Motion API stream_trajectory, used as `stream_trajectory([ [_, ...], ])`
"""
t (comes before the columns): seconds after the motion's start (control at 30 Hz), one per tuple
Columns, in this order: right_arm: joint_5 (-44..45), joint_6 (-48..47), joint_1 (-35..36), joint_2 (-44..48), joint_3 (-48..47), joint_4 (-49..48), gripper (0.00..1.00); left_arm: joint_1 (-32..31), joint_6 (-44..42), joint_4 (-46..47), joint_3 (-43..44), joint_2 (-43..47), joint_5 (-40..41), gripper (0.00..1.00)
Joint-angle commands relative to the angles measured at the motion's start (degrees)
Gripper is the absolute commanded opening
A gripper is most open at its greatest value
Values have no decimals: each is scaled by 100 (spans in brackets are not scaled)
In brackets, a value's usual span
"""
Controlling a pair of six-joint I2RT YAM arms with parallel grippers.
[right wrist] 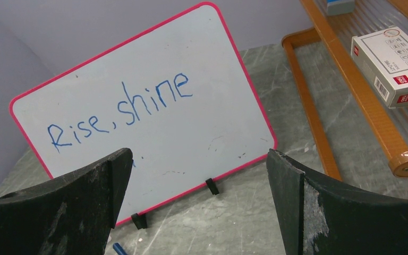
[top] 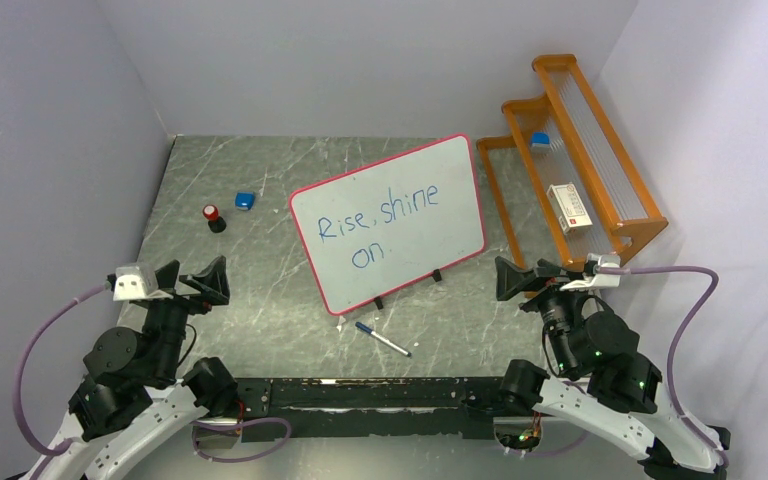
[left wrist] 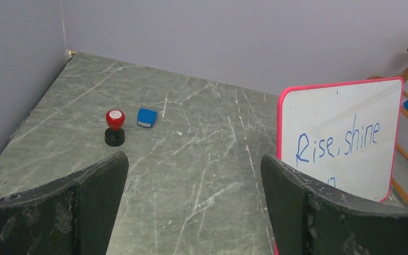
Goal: Write a sentence on the whiteboard
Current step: Reset both arms
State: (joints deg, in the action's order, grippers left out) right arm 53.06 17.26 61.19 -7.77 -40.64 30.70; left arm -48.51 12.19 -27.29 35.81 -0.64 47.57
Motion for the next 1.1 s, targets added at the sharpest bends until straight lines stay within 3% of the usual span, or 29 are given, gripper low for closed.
stream_trajectory([
  [0.0,112,-4,-10,10,42,-39,100,76,-161,212,-73,3,-53,97],
  [0.57,-157,-248,-10,-23,89,-186,100,122,-171,224,-74,-2,-123,98],
  [1.07,-1003,-716,-10,-403,-47,-331,100,197,-158,217,-74,-17,-158,97],
])
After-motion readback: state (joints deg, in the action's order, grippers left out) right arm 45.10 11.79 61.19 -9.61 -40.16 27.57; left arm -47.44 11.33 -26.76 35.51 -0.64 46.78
